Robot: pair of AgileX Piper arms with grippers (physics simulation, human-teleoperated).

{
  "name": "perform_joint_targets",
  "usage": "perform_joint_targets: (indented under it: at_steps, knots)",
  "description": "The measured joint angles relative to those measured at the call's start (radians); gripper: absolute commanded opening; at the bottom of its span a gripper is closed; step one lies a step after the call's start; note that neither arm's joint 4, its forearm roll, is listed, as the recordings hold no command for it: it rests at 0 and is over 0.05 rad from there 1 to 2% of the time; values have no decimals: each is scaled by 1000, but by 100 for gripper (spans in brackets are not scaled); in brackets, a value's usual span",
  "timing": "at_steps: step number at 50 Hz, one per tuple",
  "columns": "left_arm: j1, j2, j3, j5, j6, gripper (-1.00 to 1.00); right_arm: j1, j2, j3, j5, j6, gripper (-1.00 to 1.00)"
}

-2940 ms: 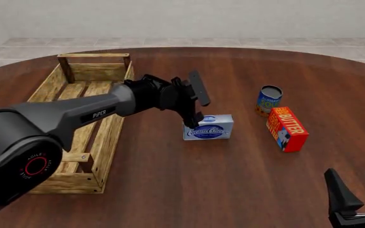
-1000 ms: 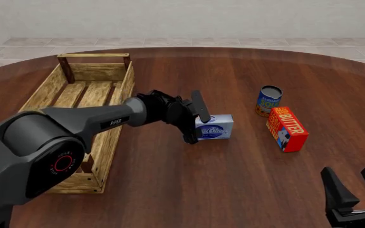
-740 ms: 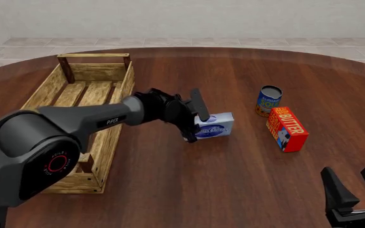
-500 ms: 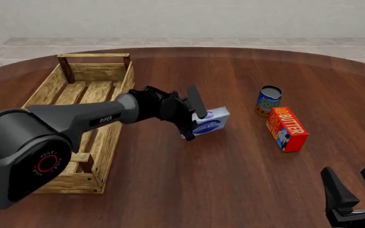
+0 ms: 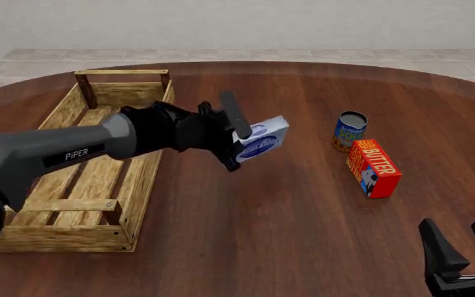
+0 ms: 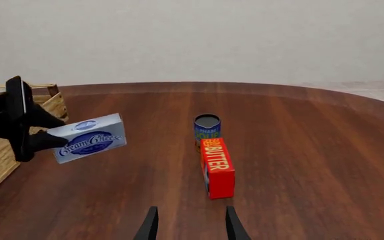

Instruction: Pick up the cream cheese and put it in the tray.

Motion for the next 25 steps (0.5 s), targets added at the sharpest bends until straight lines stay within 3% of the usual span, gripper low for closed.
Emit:
perform_joint_targets:
  at_steps: [13,25]
  knots:
    - [32,-106,84,-51,-63,-100,0,2,0,0,-6,100]
    - [68,-179,100,-41,-120,-100,1,11,0,-7,-13,100]
